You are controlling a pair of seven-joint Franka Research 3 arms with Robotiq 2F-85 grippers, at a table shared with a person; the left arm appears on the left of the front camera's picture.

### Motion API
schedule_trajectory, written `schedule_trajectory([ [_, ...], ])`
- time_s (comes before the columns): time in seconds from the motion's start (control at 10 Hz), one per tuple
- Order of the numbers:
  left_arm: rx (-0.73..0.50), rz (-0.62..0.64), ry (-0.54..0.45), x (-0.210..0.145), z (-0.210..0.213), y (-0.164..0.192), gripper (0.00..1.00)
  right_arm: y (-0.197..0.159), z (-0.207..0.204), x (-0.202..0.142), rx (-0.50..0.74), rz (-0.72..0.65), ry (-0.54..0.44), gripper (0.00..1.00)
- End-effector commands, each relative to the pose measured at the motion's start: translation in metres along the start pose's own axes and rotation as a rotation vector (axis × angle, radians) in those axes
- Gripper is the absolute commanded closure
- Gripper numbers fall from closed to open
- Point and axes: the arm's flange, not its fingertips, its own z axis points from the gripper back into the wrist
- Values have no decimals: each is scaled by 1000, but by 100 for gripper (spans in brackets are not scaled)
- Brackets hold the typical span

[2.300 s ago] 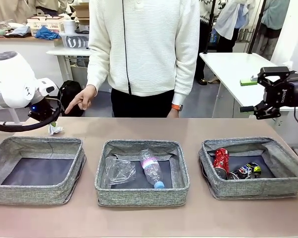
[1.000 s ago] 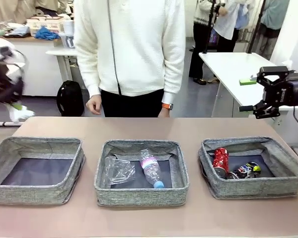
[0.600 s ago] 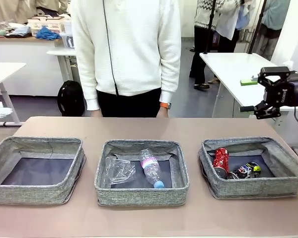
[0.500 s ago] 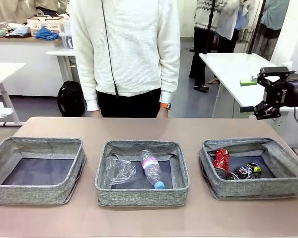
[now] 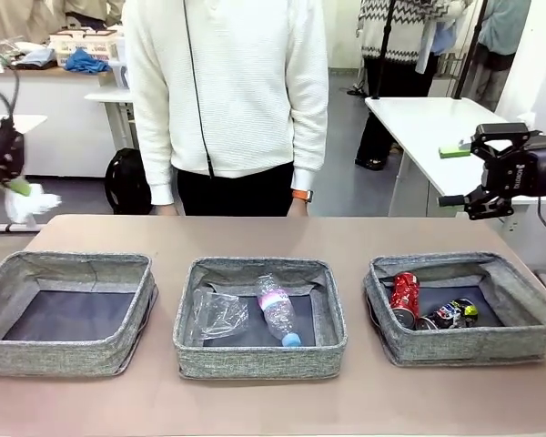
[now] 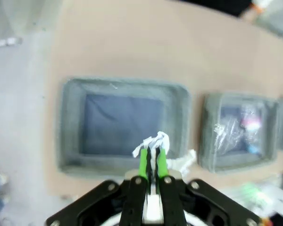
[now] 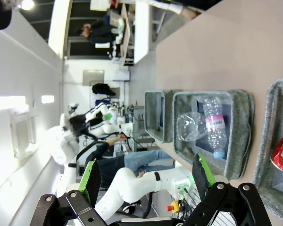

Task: Sort the waste into the appropriate baskets.
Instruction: Pick up the waste item pointed out by the person.

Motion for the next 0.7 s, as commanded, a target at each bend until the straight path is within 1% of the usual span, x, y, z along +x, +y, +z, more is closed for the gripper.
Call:
schedule_trajectory([
  [0.0, 1, 88, 70, -31, 28, -103, 93, 5, -2, 3, 16, -16, -14, 0],
  [0.1, 81, 90, 24, -51, 33, -148, 93, 5, -2, 3, 16, -16, -14, 0],
  [0.2, 106, 38, 15, -65, 40, -185, 93, 5, -2, 3, 16, -16, -14, 0],
  [0.3, 145, 2, -20, -74, 49, -220, 93, 5, -2, 3, 16, -16, -14, 0],
  [0.4, 164, -67, -15, -80, 60, -245, 93, 5, -2, 3, 16, -16, -14, 0],
  [0.5, 147, -131, 58, -77, 75, -266, 93, 5, -2, 3, 16, -16, -14, 0],
  [0.6, 136, -149, 29, -68, 88, -283, 93, 5, -2, 3, 16, -16, -14, 0],
])
